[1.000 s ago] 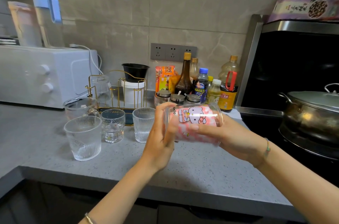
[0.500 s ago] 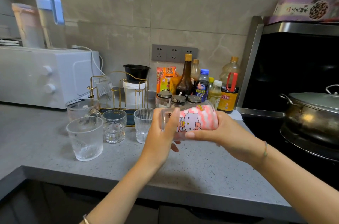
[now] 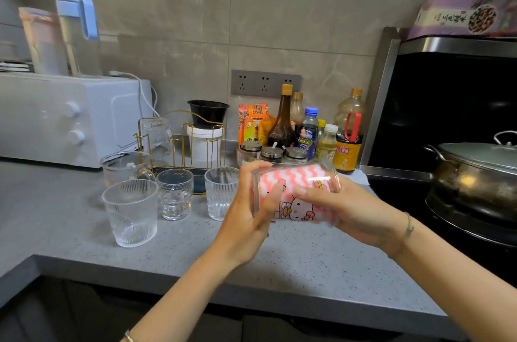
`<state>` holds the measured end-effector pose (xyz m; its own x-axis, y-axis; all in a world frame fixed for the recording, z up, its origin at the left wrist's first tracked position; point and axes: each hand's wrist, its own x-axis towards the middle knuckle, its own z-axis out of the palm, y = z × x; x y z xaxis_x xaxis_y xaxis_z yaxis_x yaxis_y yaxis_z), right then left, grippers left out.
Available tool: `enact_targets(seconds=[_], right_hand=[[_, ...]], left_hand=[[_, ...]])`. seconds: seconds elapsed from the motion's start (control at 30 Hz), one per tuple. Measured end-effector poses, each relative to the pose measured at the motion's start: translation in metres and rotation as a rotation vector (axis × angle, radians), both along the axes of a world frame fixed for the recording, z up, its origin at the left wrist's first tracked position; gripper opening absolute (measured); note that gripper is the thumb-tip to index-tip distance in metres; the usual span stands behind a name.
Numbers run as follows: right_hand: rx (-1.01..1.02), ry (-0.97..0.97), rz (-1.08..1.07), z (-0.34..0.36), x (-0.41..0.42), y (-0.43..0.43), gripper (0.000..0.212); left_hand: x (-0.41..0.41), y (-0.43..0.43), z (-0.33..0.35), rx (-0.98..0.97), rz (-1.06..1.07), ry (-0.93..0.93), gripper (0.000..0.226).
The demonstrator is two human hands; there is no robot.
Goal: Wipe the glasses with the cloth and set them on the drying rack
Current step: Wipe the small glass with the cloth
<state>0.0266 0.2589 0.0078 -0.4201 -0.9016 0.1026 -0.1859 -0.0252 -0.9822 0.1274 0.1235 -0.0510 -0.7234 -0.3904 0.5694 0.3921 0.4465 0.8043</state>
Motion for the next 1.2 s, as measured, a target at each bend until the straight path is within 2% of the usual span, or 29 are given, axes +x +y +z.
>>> enact_targets(seconds=[0.1, 0.2, 0.23, 0.33, 0.43, 0.53, 0.73, 0.93, 1.03, 1.13, 1.2], right_hand=[[-0.012, 0.041, -0.031, -0.002, 0.000, -0.001, 0.040], [-0.043, 0.136, -0.117, -0.003, 0.002, -0.004, 0.037], [-0.060, 0.166, -0.152, -0.004, 0.002, -0.005, 0.037], [-0.088, 0.208, -0.228, -0.003, 0.004, -0.008, 0.036], [-0.068, 0.190, -0.208, 0.000, 0.004, -0.008, 0.033], [-0.027, 0.094, -0.102, 0.002, 0.004, -0.005, 0.037], [-0.073, -0.162, 0.057, 0.003, 0.002, 0.001, 0.036], [-0.043, -0.083, 0.050, 0.005, 0.002, 0.001, 0.038], [-0.029, 0.026, 0.015, 0.004, 0.002, -0.002, 0.034], [0.006, 0.121, -0.026, 0.002, 0.005, -0.003, 0.025], [0.005, 0.169, -0.035, 0.000, 0.007, -0.005, 0.024]], left_hand=[[-0.002, -0.001, 0.004, 0.147, -0.027, -0.142, 0.059], [-0.005, -0.003, 0.012, 0.377, -0.062, -0.290, 0.088], [-0.006, -0.003, 0.015, 0.435, -0.062, -0.310, 0.091], [-0.010, -0.001, 0.017, 0.519, 0.008, -0.286, 0.072], [-0.012, 0.002, 0.013, 0.414, 0.085, -0.185, 0.052], [-0.008, 0.005, 0.010, 0.289, 0.078, -0.053, 0.037], [-0.011, -0.002, 0.000, 0.080, 0.006, 0.067, 0.053], [-0.007, -0.006, 0.003, -0.014, -0.018, 0.026, 0.051], [-0.007, -0.005, 0.009, 0.127, -0.050, -0.109, 0.056], [-0.006, -0.005, 0.017, 0.375, -0.058, -0.303, 0.079], [-0.007, -0.006, 0.019, 0.510, -0.073, -0.351, 0.076]])
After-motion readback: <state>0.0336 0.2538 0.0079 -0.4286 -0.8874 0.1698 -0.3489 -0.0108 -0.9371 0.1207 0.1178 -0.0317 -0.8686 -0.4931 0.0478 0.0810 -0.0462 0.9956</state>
